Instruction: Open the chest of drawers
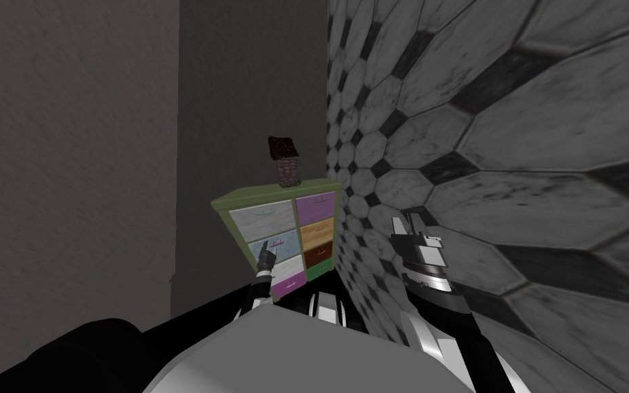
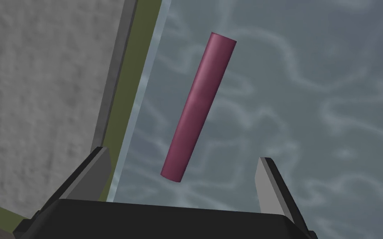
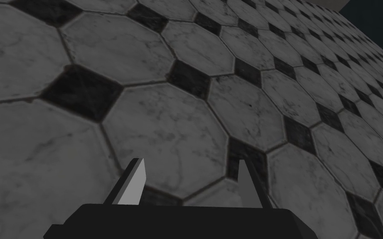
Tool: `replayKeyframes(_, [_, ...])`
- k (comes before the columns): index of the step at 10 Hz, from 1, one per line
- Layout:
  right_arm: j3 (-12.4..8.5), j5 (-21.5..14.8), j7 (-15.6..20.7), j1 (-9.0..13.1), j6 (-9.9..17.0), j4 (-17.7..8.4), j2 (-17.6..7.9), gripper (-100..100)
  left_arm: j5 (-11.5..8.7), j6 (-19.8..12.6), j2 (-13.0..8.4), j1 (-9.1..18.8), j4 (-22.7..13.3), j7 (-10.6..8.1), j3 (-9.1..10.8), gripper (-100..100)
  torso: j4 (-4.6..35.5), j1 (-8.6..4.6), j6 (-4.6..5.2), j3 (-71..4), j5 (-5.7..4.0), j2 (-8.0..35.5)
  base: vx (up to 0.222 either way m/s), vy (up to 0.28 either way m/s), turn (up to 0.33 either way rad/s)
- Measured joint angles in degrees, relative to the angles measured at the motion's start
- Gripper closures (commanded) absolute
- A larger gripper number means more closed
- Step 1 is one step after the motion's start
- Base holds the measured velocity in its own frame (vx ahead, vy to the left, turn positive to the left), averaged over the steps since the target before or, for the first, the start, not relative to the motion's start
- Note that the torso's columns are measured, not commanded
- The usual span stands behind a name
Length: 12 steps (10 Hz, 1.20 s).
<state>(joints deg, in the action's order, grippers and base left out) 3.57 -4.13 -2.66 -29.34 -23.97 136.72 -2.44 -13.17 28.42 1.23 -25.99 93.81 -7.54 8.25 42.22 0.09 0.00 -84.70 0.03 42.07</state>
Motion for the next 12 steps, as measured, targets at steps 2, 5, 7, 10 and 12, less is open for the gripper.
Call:
replayKeyframes(2, [0.01,0.0,0.0,0.02,0.0,0.0,0.01,0,0.11,0.46,0.05,0.19,-0.55,0.0,-0.13,100,0.06,-0.05,0.06,0.23,0.03,0.35,-0.043,-0.012,0.027])
replayKeyframes(5, [0.01,0.0,0.0,0.03,0.01,-0.01,0.02,0,0.11,0.34,-0.06,-0.33,0.86,0.0,-0.21,100,-0.02,-0.18,0.04,0.21,0.07,0.27,-0.128,-0.081,0.006])
replayKeyframes(7, [0.01,0.0,0.0,0.03,0.01,-0.01,0.02,0,0.11,-0.27,0.02,-1.25,1.74,-0.03,-0.53,100,0.0,-0.09,0.06,0.12,0.04,0.16,-0.104,-0.07,0.003])
replayKeyframes(10, [0.01,0.0,0.0,0.03,0.0,-0.01,0.01,0,0.18,-0.25,0.07,-1.85,2.27,-0.03,-0.84,100,-0.01,-0.1,0.02,0.2,0.06,0.28,-0.139,-0.079,0.006])
replayKeyframes(12, [0.02,0.0,0.0,0.03,0.01,-0.01,0.02,0,0.25,-0.3,0.15,-2.68,2.94,-0.05,-1.19,-100,-0.01,-0.17,0.06,0.18,0.06,0.23,-0.122,-0.097,0.006])
